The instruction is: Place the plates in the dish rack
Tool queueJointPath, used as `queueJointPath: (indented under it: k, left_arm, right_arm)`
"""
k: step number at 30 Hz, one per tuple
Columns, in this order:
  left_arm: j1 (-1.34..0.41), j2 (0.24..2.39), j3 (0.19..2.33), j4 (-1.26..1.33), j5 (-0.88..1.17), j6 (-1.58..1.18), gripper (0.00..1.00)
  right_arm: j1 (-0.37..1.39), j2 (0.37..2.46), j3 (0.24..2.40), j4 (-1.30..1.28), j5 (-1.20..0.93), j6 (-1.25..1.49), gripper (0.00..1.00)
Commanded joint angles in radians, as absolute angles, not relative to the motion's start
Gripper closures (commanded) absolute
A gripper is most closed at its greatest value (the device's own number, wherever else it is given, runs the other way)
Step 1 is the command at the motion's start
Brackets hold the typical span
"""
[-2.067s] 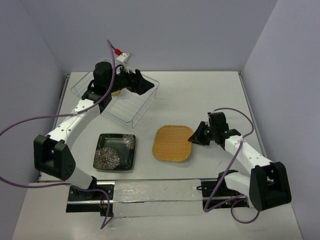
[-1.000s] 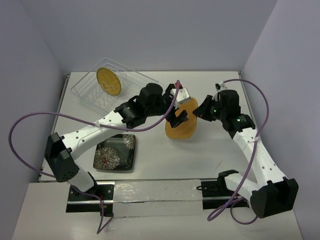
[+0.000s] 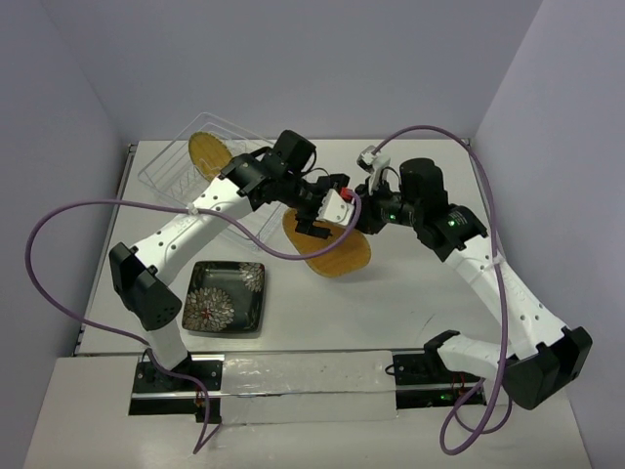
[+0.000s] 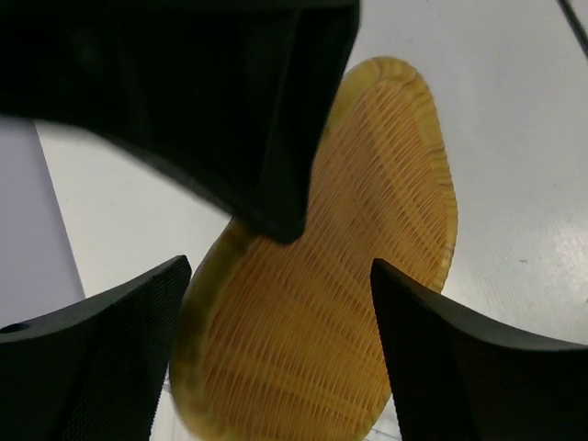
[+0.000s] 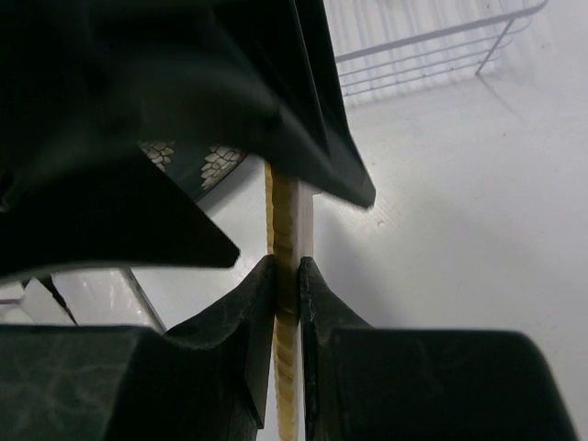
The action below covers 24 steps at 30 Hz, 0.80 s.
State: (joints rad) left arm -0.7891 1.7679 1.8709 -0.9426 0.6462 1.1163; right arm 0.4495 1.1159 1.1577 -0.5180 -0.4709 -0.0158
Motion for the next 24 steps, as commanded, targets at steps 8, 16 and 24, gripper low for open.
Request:
queueJointPath:
  k: [8,16,24]
  left_arm:
    - [-0.833,1.758,1.867,-0.991,0.495,1.177,0.95]
    - [-0.826,1.732,1.848,-0.905,0.465,1.135,1.00]
    - [-0.680,1.705,1.885,-0.795,0.535,1.183,1.00]
  right_arm:
    - [0.498,1.126,1.296,-0.551,-0.395,-0.128,1.00]
    - [0.503,1.113,1.313,-0.560,-0.335,-0.125,1.00]
    - [0.503,1.007,1.327,-0.558,-0.300,-0.123,0.27]
